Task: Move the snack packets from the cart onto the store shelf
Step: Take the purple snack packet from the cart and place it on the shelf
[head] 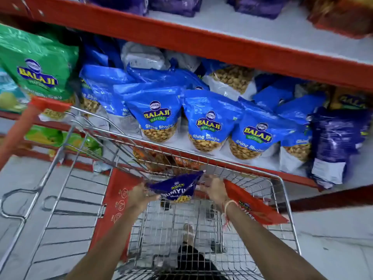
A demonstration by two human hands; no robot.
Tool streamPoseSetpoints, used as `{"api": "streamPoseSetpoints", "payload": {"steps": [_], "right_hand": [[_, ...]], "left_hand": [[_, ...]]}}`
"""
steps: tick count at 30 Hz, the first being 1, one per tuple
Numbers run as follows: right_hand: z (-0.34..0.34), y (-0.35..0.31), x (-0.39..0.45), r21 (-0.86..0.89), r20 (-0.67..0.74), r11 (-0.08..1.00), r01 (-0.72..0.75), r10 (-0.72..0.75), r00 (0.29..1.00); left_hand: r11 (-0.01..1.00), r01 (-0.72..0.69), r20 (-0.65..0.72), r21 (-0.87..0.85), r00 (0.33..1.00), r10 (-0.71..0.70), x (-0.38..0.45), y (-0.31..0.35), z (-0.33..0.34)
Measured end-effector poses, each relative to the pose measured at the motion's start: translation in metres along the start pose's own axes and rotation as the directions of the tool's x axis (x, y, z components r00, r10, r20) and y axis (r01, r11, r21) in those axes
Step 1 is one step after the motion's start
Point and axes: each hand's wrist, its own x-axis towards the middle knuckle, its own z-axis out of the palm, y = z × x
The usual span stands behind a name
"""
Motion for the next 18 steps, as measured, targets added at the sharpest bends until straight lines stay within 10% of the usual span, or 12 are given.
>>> {"api": "streamPoseSetpoints", "payload": {"steps": [8,18], "right_hand": [[0.010,0.008,0.033,0.037,0.158,0.997,-0.062,0.055,0.986],[0.021,0.005,0.028,0.063,0.017,0.996,-0.066,0.065,0.998]], "left_hand": [[0.967,0.234,0.035,-0.101,0.972,-0.231,0.039,-0.021,0.031],[0.990,0.057,-0.254,-0.128,0.963,-0.089,0.032,-0.019,0.043]]}}
